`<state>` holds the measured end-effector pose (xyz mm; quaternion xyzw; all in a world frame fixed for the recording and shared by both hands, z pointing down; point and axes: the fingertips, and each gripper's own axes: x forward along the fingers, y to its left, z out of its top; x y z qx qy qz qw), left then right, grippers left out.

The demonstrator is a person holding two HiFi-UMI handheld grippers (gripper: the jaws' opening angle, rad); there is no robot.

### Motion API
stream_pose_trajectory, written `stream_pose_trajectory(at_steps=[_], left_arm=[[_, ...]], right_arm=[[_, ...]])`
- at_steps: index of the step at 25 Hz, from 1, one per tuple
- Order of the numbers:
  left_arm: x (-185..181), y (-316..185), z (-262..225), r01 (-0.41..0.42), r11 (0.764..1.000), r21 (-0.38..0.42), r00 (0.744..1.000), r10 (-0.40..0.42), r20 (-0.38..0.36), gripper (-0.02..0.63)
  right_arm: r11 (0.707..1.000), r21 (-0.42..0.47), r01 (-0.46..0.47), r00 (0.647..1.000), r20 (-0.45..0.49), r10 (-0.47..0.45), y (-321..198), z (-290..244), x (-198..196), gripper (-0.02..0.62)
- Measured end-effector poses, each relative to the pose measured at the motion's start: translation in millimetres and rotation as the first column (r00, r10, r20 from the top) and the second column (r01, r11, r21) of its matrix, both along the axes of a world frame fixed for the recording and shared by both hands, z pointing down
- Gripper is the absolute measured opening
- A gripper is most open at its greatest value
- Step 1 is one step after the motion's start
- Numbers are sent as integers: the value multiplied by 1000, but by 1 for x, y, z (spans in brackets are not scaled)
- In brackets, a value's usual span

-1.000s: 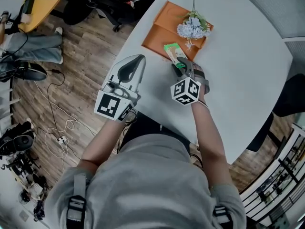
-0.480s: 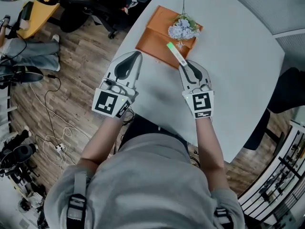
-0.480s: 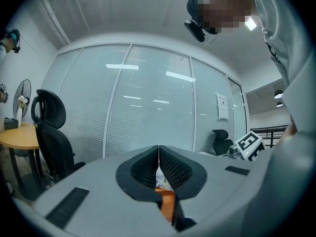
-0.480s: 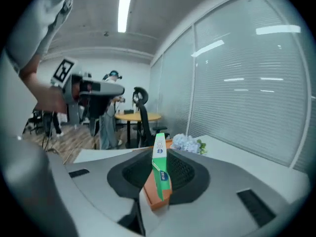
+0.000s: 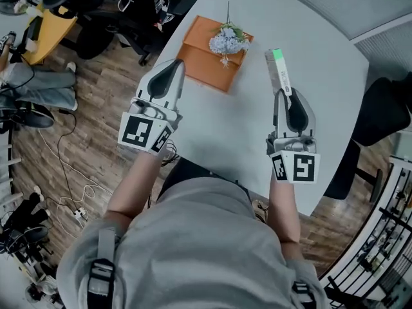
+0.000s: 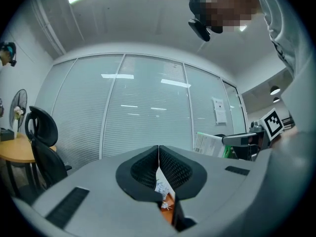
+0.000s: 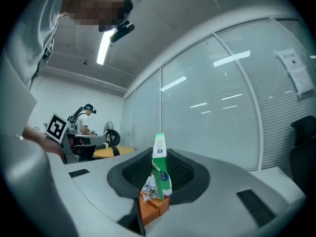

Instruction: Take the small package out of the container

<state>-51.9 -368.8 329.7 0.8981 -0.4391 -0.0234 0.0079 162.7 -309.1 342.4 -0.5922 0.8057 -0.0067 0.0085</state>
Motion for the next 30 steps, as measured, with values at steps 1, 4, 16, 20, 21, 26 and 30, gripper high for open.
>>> stream_pose_trajectory(at_steps=[1, 4, 16, 20, 21, 26, 30], left_arm=[[3, 2, -4, -1, 1000, 8, 1000, 1, -1, 21], [10, 9, -16, -6, 999, 31, 1000, 6, -6, 21], [26, 26, -35, -7, 998, 55, 1000, 8, -17, 21], [27, 31, -36, -6, 998, 57, 1000, 7, -17, 21], [28, 32, -36, -6, 998, 58, 1000, 7, -17, 21], [31, 33, -37, -7, 998, 58, 1000, 8, -17, 21], [33, 37, -38, -9, 998, 61, 1000, 10, -16, 21]], right_arm=[[1000, 22, -21, 1000, 12, 21, 7, -9, 7, 109], [994, 79, -76, 996, 48, 73, 26, -33, 25, 109], [973, 177, -149, 987, 91, 134, 60, -74, 57, 109], [971, 186, -153, 986, 90, 138, 65, -76, 58, 109], [970, 188, -156, 986, 90, 141, 66, -77, 59, 109], [966, 199, -167, 984, 88, 152, 69, -81, 65, 109], [962, 214, -169, 985, 81, 155, 73, -86, 67, 109]])
